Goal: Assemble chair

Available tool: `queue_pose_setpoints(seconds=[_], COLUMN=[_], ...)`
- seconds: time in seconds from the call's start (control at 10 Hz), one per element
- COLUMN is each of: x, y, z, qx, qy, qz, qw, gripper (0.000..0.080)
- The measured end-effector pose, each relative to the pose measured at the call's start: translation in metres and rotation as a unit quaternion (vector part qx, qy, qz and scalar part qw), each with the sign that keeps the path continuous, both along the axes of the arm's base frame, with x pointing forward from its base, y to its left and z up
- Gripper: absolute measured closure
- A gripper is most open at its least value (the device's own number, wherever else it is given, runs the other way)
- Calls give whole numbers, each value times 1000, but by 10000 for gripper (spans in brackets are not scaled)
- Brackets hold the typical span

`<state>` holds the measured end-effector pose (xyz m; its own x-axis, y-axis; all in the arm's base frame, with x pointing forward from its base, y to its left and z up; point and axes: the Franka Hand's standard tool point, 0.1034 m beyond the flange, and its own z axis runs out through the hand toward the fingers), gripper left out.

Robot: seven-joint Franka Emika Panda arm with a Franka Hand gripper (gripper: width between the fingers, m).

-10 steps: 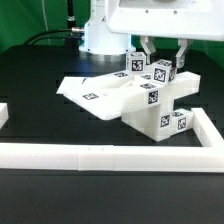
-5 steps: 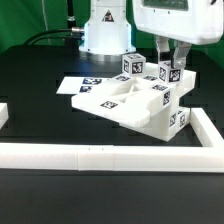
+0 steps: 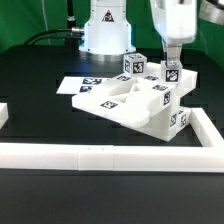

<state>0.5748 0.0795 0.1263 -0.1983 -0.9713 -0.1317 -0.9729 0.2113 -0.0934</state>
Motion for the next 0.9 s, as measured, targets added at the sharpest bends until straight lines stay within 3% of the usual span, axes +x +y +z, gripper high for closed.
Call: queue_pose_setpoints(seconds=[0.2,0.3,0.4,0.6,0.9], x=[1,1,0,2,2], y=[0,1,1,2,2], z=[0,-1,-1,0,-1], qx=[8,8,7,4,-12], qy=[2,3,3,0,-16], qz=[-50,-49,-39,-9,109], qw=[999,999,999,1000,994], gripper=[519,418,418,183,157])
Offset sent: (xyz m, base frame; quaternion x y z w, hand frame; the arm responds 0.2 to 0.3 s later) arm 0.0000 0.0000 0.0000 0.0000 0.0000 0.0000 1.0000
